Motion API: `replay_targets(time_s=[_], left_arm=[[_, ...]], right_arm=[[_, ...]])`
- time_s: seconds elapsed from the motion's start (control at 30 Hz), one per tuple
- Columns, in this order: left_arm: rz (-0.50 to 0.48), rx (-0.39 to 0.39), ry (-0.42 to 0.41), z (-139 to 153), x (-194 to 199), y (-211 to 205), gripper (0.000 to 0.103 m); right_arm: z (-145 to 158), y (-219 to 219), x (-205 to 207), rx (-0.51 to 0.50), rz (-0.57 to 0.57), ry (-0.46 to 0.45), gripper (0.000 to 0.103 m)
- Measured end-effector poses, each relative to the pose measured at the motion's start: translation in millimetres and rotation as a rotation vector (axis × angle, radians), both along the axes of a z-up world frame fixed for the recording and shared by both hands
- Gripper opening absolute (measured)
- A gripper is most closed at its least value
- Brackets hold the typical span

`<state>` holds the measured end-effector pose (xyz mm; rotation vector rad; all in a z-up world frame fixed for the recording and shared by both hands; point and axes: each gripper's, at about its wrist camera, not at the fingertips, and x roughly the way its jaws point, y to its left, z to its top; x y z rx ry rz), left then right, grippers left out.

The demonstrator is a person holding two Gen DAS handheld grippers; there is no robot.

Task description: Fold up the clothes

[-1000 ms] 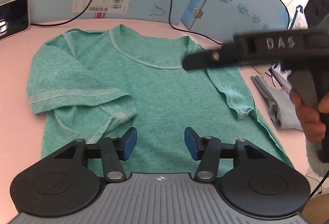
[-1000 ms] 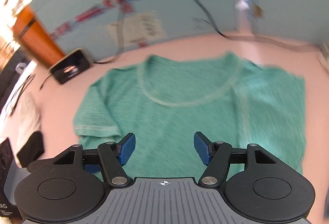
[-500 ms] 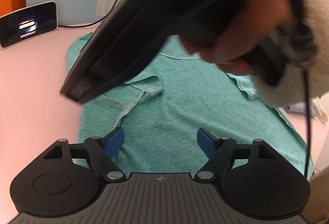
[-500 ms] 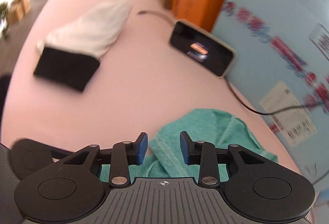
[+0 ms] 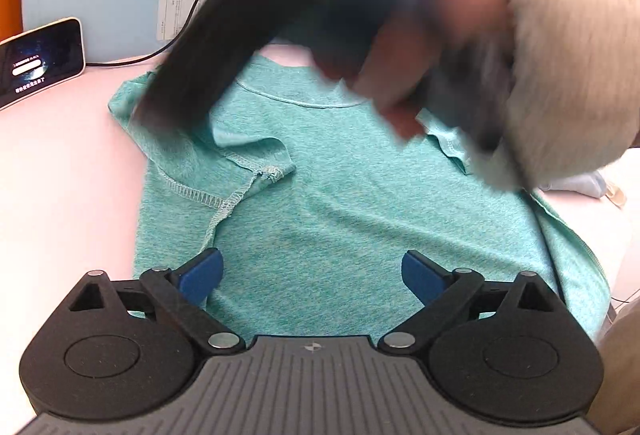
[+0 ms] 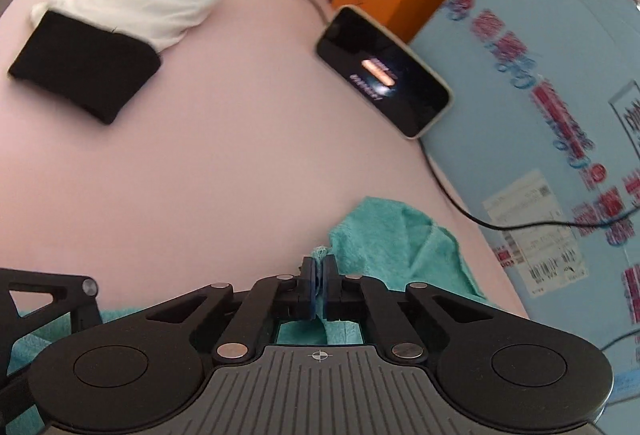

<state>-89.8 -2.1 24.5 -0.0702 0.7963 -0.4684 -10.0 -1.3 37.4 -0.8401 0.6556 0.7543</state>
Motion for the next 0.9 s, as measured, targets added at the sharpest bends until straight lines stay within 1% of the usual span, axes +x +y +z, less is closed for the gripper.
replay_targets(time_s=[0.1,0.17,0.23,0.37,0.4,0.43,0.5,0.53,0.6,0.7,0.77,0.83,0.9], left_arm=[[-0.004,0.012,0.001,0,4,0,0.101],[-0.008,0.018,0.002,-2,4,0,0.103],[-0.011,0.025,0.002,-8,3,-6,0.103],[-0.015,0.045,0.002,-4,-3,-9,0.103],[-0.016,0.049,0.002,-4,-6,-10,0.103],[-0.017,0.053,0.001,-5,-9,-13,0.103],[-0.017,0.059,0.000,-7,-11,-16,0.103],[-0.017,0.063,0.000,-7,-12,-16,0.103],[-0.018,0.070,-0.001,-7,-10,-17,0.103],[-0.019,0.076,0.000,-7,-8,-18,0.103],[-0.020,0.077,0.000,-7,-8,-18,0.103],[-0.022,0.078,-0.002,-8,-8,-18,0.103],[-0.022,0.080,-0.003,-8,-8,-19,0.103]], right_arm=[[25,-27,27,0.101,-0.148,0.049,0.003],[35,-49,48,0.178,-0.249,0.081,0.003],[41,-72,67,0.216,-0.353,0.075,0.003],[27,-114,98,0.296,-0.470,0.127,0.004],[22,-121,103,0.296,-0.502,0.121,0.006],[18,-128,107,0.296,-0.534,0.114,0.011],[11,-138,115,0.269,-0.601,0.111,0.011],[11,-143,115,0.271,-0.623,0.117,0.011],[14,-150,112,0.309,-0.630,0.172,0.011],[23,-145,98,0.386,-0.521,0.328,0.011],[25,-138,89,0.413,-0.476,0.419,0.011],[22,-134,79,0.426,-0.453,0.470,0.011],[16,-129,71,0.407,-0.427,0.500,0.011]])
